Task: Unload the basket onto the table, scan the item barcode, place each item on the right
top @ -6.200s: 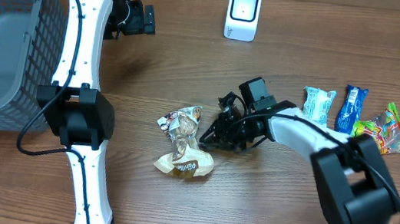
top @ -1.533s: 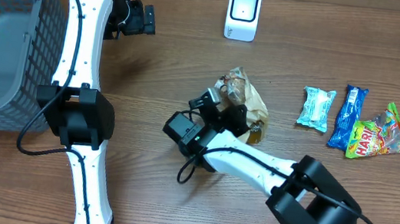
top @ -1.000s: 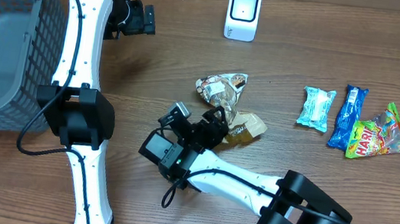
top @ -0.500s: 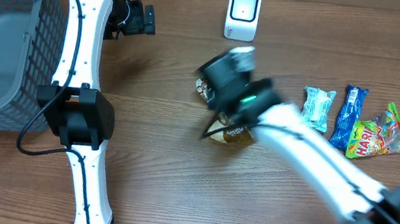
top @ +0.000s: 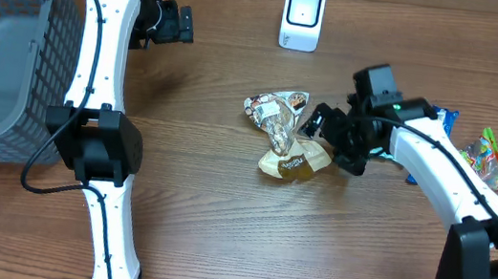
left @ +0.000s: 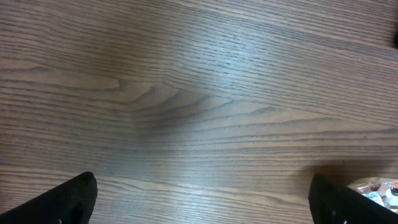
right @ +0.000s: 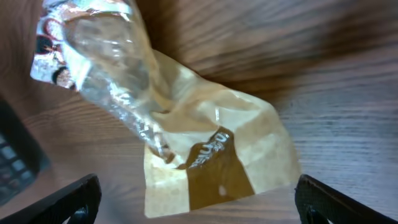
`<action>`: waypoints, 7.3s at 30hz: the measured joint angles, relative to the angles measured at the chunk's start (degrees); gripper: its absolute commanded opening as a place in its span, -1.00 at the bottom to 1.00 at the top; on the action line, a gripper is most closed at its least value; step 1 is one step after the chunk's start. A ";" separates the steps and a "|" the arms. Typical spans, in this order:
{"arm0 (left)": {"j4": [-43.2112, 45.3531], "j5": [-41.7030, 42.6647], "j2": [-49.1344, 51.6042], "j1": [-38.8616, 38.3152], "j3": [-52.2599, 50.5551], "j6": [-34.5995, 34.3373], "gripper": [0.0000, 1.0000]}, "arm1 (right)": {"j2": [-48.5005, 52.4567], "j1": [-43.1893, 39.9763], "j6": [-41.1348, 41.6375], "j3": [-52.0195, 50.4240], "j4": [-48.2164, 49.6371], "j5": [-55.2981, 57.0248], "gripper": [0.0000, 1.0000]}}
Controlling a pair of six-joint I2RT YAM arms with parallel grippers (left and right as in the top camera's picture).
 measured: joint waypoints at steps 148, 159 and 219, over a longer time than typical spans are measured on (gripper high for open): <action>-0.02 0.00 0.00 0.00 0.00 0.00 1.00 | 19.17 7.21 -124.65 2.80 109.53 40.81 -0.92; -0.02 0.00 0.00 0.00 0.00 0.00 0.99 | 19.19 7.21 -124.82 2.84 109.48 37.64 -0.92; 0.00 0.00 0.00 0.00 0.00 0.02 1.00 | -22.45 -43.80 -11.37 0.35 -0.37 25.66 -0.85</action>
